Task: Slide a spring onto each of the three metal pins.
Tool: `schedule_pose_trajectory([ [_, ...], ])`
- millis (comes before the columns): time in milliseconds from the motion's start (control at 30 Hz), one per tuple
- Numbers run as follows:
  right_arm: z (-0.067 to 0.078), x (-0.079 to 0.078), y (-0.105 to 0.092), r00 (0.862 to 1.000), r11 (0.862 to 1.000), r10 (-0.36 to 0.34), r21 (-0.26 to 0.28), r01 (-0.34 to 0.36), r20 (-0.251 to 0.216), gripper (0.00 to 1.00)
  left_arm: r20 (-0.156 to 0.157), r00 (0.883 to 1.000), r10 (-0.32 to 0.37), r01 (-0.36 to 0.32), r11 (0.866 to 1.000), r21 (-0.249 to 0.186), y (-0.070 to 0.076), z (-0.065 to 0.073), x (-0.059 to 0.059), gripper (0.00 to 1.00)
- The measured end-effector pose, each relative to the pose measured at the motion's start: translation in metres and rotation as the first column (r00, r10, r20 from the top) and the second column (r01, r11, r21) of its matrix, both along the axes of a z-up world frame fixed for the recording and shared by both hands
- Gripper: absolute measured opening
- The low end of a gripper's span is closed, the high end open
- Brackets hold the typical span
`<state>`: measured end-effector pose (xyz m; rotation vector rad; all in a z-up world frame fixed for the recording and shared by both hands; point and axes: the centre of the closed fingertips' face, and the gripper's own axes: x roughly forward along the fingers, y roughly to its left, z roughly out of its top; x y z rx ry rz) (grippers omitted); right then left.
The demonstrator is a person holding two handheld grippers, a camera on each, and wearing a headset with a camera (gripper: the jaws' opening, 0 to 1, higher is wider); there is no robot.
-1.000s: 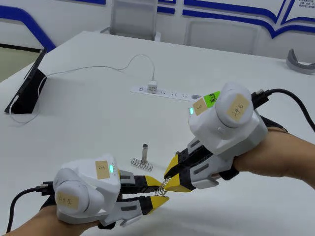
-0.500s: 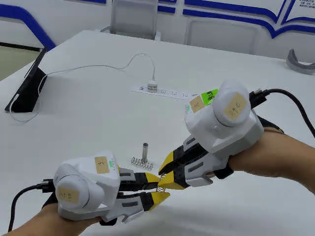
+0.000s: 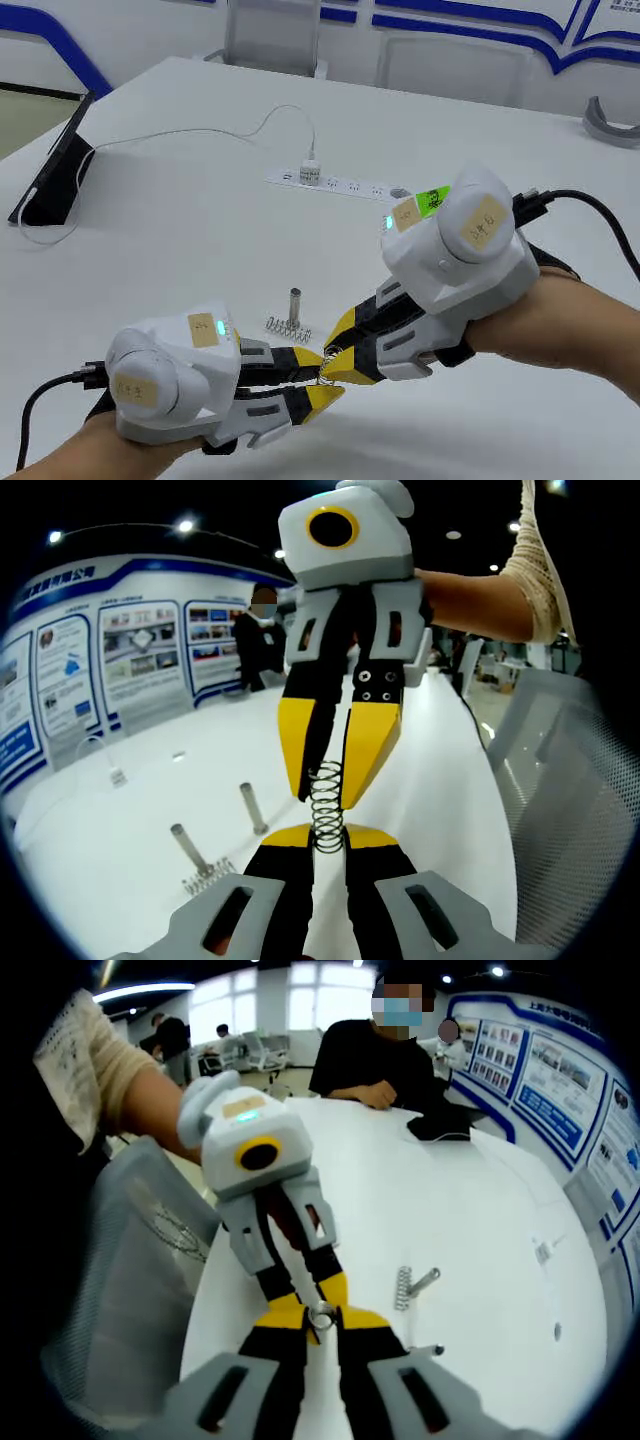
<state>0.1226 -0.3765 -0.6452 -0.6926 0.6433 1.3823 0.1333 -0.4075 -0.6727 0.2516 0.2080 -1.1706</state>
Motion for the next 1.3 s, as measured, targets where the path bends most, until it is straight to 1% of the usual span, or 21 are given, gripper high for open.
schedule_pose_trajectory([
  [67, 0.000, 0.000, 0.000, 1.000, 1.000, -0.004, 0.001, 0.004, -0.003, 0.12, -0.002, 1.000, -0.003, 0.003, 1.000, -0.001, 0.000, 0.000, 0.000, 0.11],
  [200, 0.001, 0.001, 0.000, 1.000, 1.000, -0.012, 0.001, 0.012, -0.003, 0.12, 0.011, 1.000, -0.002, 0.002, 1.000, 0.005, 0.000, 0.000, 0.000, 0.11],
  [300, 0.001, 0.002, 0.000, 1.000, 1.000, -0.015, 0.000, 0.015, 0.000, 0.12, 0.013, 1.000, 0.003, -0.003, 1.000, 0.002, 0.000, 0.001, 0.001, 0.13],
  [500, 0.002, 0.004, -0.001, 1.000, 1.000, -0.019, -0.003, 0.019, -0.002, 0.12, 0.002, 1.000, 0.019, -0.019, 1.000, -0.002, 0.003, 0.002, 0.003, 0.20],
  [700, 0.003, 0.009, -0.004, 0.999, 0.999, -0.039, -0.001, 0.039, -0.004, 0.12, -0.009, 0.999, 0.054, -0.054, 0.999, -0.007, 0.012, 0.002, 0.009, 0.28],
  [1000, 0.005, 0.016, -0.010, 0.998, 0.998, -0.065, 0.002, 0.065, 0.000, 0.12, -0.024, 0.995, 0.092, -0.092, 0.996, -0.013, 0.021, 0.001, 0.014, 0.38],
  [1100, 0.005, 0.018, -0.013, 0.997, 0.997, -0.074, 0.000, 0.074, 0.003, 0.12, -0.035, 0.994, 0.108, -0.109, 0.994, -0.018, 0.025, 0.001, 0.016, 0.41],
  [1300, 0.009, 0.026, -0.018, 0.995, 0.995, -0.099, 0.004, 0.099, 0.009, 0.12, -0.042, 0.990, 0.135, -0.136, 0.990, -0.022, 0.033, 0.001, 0.019, 0.45],
])
